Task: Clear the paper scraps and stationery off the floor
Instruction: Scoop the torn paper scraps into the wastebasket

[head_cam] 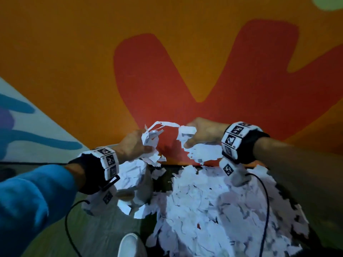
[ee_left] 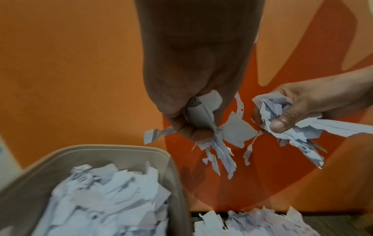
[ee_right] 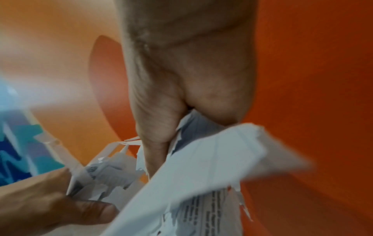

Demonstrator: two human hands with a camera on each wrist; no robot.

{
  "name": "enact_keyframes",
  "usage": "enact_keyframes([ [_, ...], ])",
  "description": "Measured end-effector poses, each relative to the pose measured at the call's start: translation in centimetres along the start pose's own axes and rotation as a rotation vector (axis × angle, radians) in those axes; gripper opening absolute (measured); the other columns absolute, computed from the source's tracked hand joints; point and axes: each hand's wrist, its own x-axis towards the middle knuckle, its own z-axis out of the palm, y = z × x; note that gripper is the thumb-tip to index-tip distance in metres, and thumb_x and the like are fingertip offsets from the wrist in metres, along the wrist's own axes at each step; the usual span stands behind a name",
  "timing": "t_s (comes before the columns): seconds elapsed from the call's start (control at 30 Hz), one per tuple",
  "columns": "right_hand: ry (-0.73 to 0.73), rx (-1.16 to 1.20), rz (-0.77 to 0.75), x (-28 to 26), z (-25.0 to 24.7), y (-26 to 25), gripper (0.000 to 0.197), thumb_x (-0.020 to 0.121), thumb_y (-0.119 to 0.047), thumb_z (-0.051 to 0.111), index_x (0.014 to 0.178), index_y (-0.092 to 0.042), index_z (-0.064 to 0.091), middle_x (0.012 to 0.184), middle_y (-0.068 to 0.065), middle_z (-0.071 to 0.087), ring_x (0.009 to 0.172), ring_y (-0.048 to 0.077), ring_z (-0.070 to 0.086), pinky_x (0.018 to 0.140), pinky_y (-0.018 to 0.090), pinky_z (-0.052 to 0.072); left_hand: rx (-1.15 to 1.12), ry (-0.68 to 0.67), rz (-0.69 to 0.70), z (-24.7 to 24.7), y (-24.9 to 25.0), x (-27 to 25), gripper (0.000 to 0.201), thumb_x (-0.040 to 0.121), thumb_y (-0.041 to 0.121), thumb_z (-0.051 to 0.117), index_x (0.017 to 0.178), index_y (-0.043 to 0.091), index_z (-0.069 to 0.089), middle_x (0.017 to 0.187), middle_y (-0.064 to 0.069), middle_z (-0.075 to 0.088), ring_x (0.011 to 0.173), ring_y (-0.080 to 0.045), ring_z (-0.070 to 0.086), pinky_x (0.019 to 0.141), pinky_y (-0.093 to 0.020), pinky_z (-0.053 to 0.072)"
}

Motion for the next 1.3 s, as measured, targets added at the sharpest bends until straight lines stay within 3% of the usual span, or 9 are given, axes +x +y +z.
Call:
enact_keyframes([
  [0.2,-0.046,0.024,-0.063,5.1,4.6,-8.9,0.032,0.074,-0.024,0.085,0.085,-0.004,0.062,0.07,0.008,0.052,0.06,0.019,0.049,0.056,0.028,0.037,0.021,0.049,-0.131,-2.4,-8.7,-1.2,0.03,0.084,0.026,0.078,0.092,0.002,0.063,0.069,-0.007,0.064,0.054,-0.018,0.058,0.046,-0.029,0.043],
  [0.3,-0.053,0.062,-0.037,8.2,8.1,-11.4,0.032,0.073,-0.026,0.086,0.087,-0.012,0.061,0.071,0.011,0.053,0.062,0.021,0.051,0.056,0.028,0.038,0.093,0.063,-0.205,-2.3,-11.9,-1.4,0.035,0.082,0.029,0.079,0.093,0.002,0.059,0.074,-0.007,0.063,0.063,-0.022,0.057,0.054,-0.031,0.041],
  [0.43,0.009,0.154,0.016,11.2,12.8,-13.0,0.067,0.07,-0.026,0.088,0.126,-0.001,0.06,0.113,0.014,0.068,0.101,0.033,0.067,0.087,0.038,0.054,0.121,0.021,-0.181,-1.2,-14.7,-1.4,0.039,0.081,0.027,0.078,0.109,0.004,0.064,0.101,-0.015,0.071,0.086,-0.033,0.066,0.069,-0.034,0.049],
  [0.57,0.103,0.179,0.103,12.2,16.3,-12.9,0.076,0.08,-0.026,0.081,0.142,-0.001,0.044,0.134,0.016,0.057,0.112,0.029,0.06,0.086,0.034,0.052,0.143,-0.16,-0.183,-0.4,-15.9,-1.2,0.048,0.084,0.028,0.076,0.126,0.009,0.06,0.115,-0.014,0.067,0.103,-0.03,0.064,0.082,-0.036,0.05],
  [0.77,-0.014,0.027,0.098,12.0,17.3,-11.1,0.079,0.079,-0.041,0.079,0.143,-0.012,0.044,0.141,0.01,0.051,0.122,0.023,0.054,0.09,0.032,0.049,0.058,-0.297,-0.138,-1.3,-17.5,-0.9,0.091,0.072,0.043,0.085,0.148,0.028,0.037,0.142,-0.001,0.052,0.124,-0.026,0.054,0.103,-0.043,0.047],
  [0.93,-0.108,-0.127,-0.027,11.1,14.9,-10.5,0.084,0.082,-0.04,0.077,0.15,-0.018,0.033,0.148,0.001,0.045,0.131,0.02,0.047,0.104,0.03,0.039,0.075,-0.25,-0.017,-2.5,-18.0,-0.6,0.072,0.078,0.043,0.078,0.141,0.027,0.049,0.141,0.001,0.056,0.123,-0.024,0.057,0.101,-0.042,0.049],
  [1.07,-0.104,-0.413,-0.16,11.1,14.8,-10.4,0.066,0.078,-0.045,0.076,0.134,-0.02,0.052,0.137,0.0,0.054,0.119,0.021,0.055,0.097,0.037,0.048,0.179,-0.239,0.089,-0.9,-17.7,-0.7,0.076,0.086,0.043,0.073,0.15,0.019,0.04,0.156,-0.003,0.035,0.138,-0.026,0.04,0.109,-0.036,0.039],
  [1.17,-0.226,-0.606,-0.145,12.2,16.5,-9.9,0.044,0.073,-0.047,0.075,0.098,-0.017,0.057,0.1,0.002,0.062,0.087,0.022,0.059,0.076,0.043,0.054,0.219,-0.38,0.029,1.0,-17.9,-0.3,0.089,0.084,0.051,0.073,0.155,0.022,0.029,0.161,-0.004,0.021,0.145,-0.028,0.028,0.115,-0.037,0.03],
  [1.3,-0.358,-0.758,-0.049,14.1,19.2,-9.3,0.045,0.077,-0.052,0.076,0.078,-0.019,0.045,0.081,0.001,0.052,0.071,0.019,0.051,0.058,0.034,0.041,0.171,-0.467,-0.113,3.5,-18.5,0.7,0.079,0.071,0.04,0.087,0.138,0.022,0.049,0.136,-0.004,0.053,0.125,-0.028,0.05,0.106,-0.045,0.043],
])
